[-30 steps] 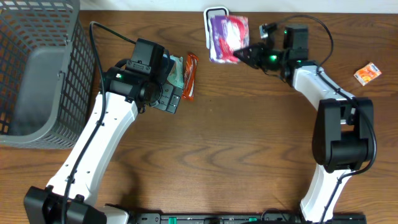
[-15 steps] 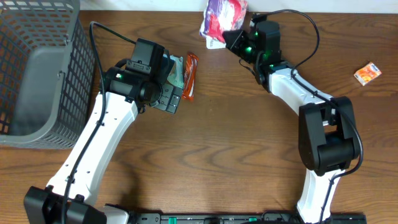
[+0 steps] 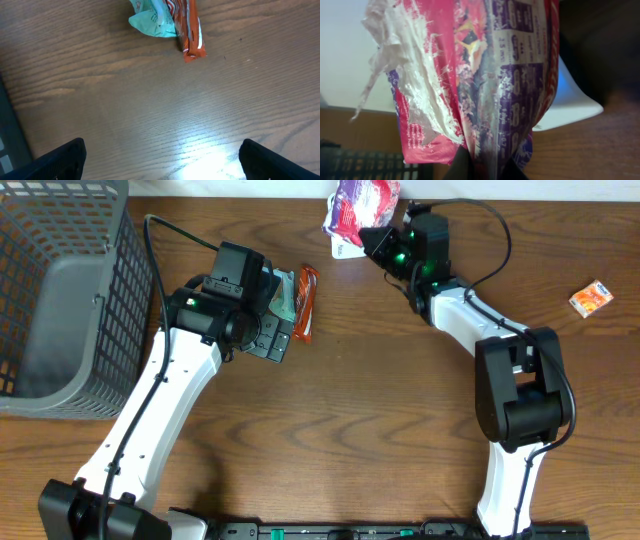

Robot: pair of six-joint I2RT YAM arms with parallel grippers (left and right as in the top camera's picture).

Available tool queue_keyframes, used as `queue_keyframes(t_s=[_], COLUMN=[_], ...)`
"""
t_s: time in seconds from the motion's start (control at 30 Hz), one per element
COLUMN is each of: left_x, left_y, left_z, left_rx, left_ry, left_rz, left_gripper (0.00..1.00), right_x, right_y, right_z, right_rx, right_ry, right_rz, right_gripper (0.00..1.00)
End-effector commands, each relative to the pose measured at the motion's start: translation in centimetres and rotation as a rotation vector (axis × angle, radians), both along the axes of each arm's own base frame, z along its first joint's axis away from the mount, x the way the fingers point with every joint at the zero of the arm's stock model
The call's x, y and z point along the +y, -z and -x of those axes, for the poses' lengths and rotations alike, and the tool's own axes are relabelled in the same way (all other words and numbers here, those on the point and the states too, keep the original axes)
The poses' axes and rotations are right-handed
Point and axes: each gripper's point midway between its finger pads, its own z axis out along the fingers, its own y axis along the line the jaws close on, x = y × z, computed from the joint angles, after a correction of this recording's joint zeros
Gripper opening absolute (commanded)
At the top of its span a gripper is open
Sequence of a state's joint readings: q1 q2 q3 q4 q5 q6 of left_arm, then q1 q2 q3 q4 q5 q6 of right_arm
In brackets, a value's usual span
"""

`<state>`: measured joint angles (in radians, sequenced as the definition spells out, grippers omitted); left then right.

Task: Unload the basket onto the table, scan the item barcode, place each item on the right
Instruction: 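Carry the pink bag to the right edge beside the tissue pack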

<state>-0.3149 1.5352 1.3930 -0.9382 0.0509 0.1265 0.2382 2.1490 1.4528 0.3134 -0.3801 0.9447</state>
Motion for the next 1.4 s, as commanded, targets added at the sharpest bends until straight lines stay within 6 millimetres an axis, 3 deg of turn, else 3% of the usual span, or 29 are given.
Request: queue_keyframes(t_s=[0.0,0.1,0.27,0.3,0.33,0.63,0.83,0.93,1.1,1.2,1.37], left_x=[0.0,0.0,0.0,0.0,0.0,0.0,0.0,0.0,0.0,0.0,0.0], left_y=[-0.3,-0.3,-0.3,-0.3,-0.3,-0.3,-0.3,-0.3,-0.3,-0.3,-0.3], left_z=[-0.2,-0.2,-0.2,-0.2,-0.2,-0.2,-0.2,-0.2,-0.2,-0.2,-0.2], left_rx=[-0.003,-0.003,-0.003,-0.003,-0.003,-0.003,-0.003,-0.003,-0.003,-0.003,-0.003], left_ry=[-0.012,-0.012,-0.012,-0.012,-0.012,-0.012,-0.012,-0.012,-0.012,-0.012,-0.012], left_rz=[0.012,0.012,0.012,0.012,0.012,0.012,0.012,0.012,0.012,0.012,0.012], left_gripper=[0.98,0.98,0.98,0.98,0.98,0.98,0.98,0.98,0.98,0.98,0.98], right_x=[-2.0,-5.0,-12.5,-16.1,-18.4,-34.0,-41.2,-44.2,-47.3,-48.0,-48.3], right_y=[-5.6,-7.6,-9.6,-10.0,-10.1,-8.0,-5.3,-4.4,-2.7,-1.4,2.4], right_z=[-0.8,-0.6,1.0,2.2,3.1,11.6,17.0,19.0,21.2,21.7,21.6], right_rx=[-0.090,-0.094,-0.030,0.014,0.043,0.318,0.516,0.574,0.645,0.682,0.766], right_ry=[-0.018,0.018,0.139,0.203,0.247,0.509,0.667,0.741,0.805,0.814,0.792], right_rz=[0.005,0.039,0.136,0.191,0.228,0.452,0.475,0.471,0.438,0.428,0.399], right_gripper=[0.01,0.01,0.01,0.01,0.01,0.01,0.01,0.01,0.01,0.01,0.01])
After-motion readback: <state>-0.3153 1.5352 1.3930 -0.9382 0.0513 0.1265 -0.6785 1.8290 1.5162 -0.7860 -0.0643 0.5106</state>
